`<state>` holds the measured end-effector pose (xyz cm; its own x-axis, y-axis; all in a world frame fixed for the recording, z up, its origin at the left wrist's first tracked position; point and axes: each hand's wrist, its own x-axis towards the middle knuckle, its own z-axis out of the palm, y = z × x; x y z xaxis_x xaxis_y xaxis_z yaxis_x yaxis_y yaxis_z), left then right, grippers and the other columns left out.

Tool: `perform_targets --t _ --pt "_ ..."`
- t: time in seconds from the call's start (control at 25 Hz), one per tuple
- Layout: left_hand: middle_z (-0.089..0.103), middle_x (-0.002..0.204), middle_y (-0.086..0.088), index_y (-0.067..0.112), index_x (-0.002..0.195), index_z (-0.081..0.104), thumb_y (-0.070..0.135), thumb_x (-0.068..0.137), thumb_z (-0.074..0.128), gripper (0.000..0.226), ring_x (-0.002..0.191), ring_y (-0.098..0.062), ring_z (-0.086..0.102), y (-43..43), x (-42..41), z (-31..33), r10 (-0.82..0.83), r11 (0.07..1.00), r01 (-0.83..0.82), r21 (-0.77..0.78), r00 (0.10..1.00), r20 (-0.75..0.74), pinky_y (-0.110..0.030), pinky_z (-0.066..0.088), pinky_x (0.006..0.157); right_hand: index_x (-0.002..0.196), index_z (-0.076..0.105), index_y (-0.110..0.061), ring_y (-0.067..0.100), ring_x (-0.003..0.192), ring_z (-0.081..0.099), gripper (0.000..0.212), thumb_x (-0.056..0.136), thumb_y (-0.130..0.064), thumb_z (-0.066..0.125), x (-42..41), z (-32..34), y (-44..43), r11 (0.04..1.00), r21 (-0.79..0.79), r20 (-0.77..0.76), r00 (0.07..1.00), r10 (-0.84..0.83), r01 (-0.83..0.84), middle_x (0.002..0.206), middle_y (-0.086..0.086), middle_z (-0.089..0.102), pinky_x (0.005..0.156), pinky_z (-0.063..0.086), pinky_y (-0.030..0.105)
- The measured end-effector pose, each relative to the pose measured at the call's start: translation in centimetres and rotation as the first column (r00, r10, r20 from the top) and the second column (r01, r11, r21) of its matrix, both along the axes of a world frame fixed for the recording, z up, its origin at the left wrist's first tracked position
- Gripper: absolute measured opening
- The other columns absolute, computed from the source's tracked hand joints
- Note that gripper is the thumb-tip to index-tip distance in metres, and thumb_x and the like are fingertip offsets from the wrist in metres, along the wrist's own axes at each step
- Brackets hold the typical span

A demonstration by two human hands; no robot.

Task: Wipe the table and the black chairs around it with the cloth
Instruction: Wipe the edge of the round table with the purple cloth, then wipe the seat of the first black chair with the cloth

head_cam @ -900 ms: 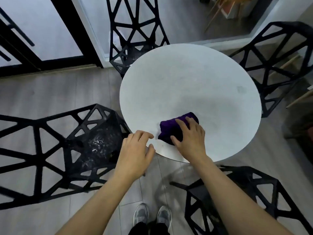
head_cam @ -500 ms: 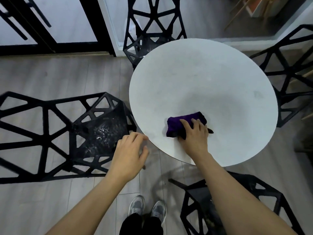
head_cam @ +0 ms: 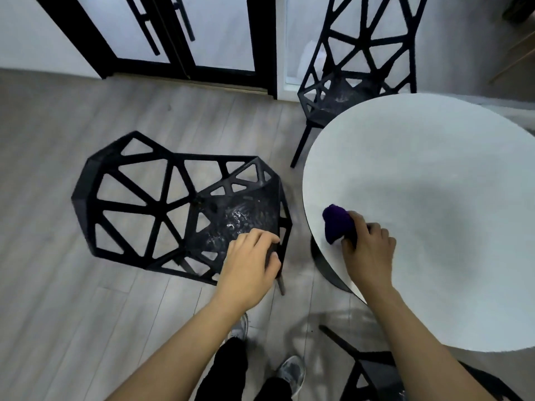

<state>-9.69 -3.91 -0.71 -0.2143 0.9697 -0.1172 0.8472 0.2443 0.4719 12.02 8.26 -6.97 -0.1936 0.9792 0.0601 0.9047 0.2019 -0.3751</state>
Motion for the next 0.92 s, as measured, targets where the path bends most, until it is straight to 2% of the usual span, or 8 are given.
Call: perform_targets --t 0.12,0.24,0.36,0.4,0.52,0.6,0.76,0.92 --pt "0.055 0.122 0.014 0.027 0.123 0.059 0.029 0.099 0.052 0.025 0.109 -0.012 0.049 -0.3 -3.7 -0.5 0.066 0.998 -0.066 0.003 0.998 0.003 -0.032 0.038 0.099 0.130 0.047 -0.020 0.029 0.086 0.054 0.048 0.085 -0.012 0.064 -6.0 1.9 0.2 0.998 -0.027 -0.114 0.992 0.060 -0.063 0.097 0.007 0.063 0.079 0.038 0.042" --pt "0.055 0.123 0.015 0.027 0.124 0.059 0.029 0.099 0.052 0.026 0.109 -0.012 0.049 -0.5 -8.0 -1.9 0.100 0.995 -0.099 -0.028 0.994 0.032 -0.033 0.039 0.101 0.132 0.048 -0.024 0.028 0.096 0.055 0.050 0.087 -0.019 0.068 -11.3 2.0 0.1 0.988 0.016 -0.076 0.985 0.154 -0.153 0.103 0.006 0.063 0.092 0.036 0.043" --pt "0.056 0.123 0.014 0.027 0.124 0.059 0.032 0.098 0.048 0.028 0.108 -0.012 0.050 -0.3 -12.5 -4.9 0.116 0.992 -0.113 -0.051 0.992 0.051 -0.034 0.040 0.098 0.134 0.049 -0.026 0.026 0.099 0.054 0.049 0.088 -0.022 0.066 -15.7 -0.9 0.9 0.976 0.040 -0.056 0.975 0.214 -0.212 0.104 0.005 0.060 0.105 0.035 0.048" --pt "0.056 0.123 0.015 0.027 0.123 0.059 0.032 0.098 0.048 0.028 0.108 -0.012 0.050 -0.1 -13.9 -6.3 0.121 0.991 -0.118 -0.060 0.991 0.051 -0.033 0.040 0.098 0.136 0.048 -0.026 0.026 0.099 0.054 0.051 0.088 -0.021 0.066 -16.8 -2.4 1.3 0.973 0.008 -0.080 0.969 0.232 -0.232 0.106 0.005 0.057 0.103 0.039 0.047" --pt "0.055 0.124 0.015 0.028 0.124 0.058 0.029 0.099 0.051 0.026 0.107 -0.011 0.049 0.4 -16.9 -11.0 0.126 0.988 -0.121 -0.096 0.991 0.044 -0.033 0.039 0.099 0.142 0.042 -0.031 0.024 0.094 0.054 0.057 0.092 -0.017 0.065 -19.6 -7.4 2.5 0.955 -0.133 -0.148 0.958 0.245 -0.265 0.118 0.005 0.047 0.083 0.053 0.040" --pt "0.055 0.122 0.016 0.029 0.124 0.057 0.034 0.097 0.045 0.030 0.107 -0.011 0.050 0.8 -18.0 -14.9 0.127 0.985 -0.121 -0.120 0.991 0.045 -0.034 0.040 0.098 0.142 0.041 -0.031 0.025 0.101 0.054 0.057 0.092 -0.015 0.064 -21.2 -11.5 3.7 0.953 -0.158 -0.134 0.962 0.238 -0.258 0.126 0.007 0.045 0.085 0.054 0.042" --pt "0.051 0.129 0.015 0.030 0.131 0.053 0.035 0.097 0.047 0.035 0.116 -0.013 0.050 2.1 -19.0 -22.2 0.152 0.972 -0.145 -0.184 0.988 0.021 -0.035 0.039 0.102 0.141 0.044 -0.029 0.031 0.115 0.050 0.056 0.091 -0.016 0.063 -24.4 -19.7 7.9 0.952 -0.118 -0.021 0.959 0.282 -0.282 0.132 0.009 0.047 0.097 0.044 0.049" --pt "0.039 0.150 0.009 0.032 0.147 0.041 0.041 0.099 0.050 0.050 0.139 -0.017 0.036 3.0 -19.8 -28.5 0.170 0.943 -0.171 -0.287 0.985 -0.030 -0.040 0.030 0.115 0.141 0.051 -0.026 0.031 0.105 0.051 0.055 0.089 -0.018 0.066 -28.3 -26.4 12.4 0.925 0.033 0.076 0.924 0.375 -0.378 0.123 0.011 0.056 0.091 0.041 0.044"
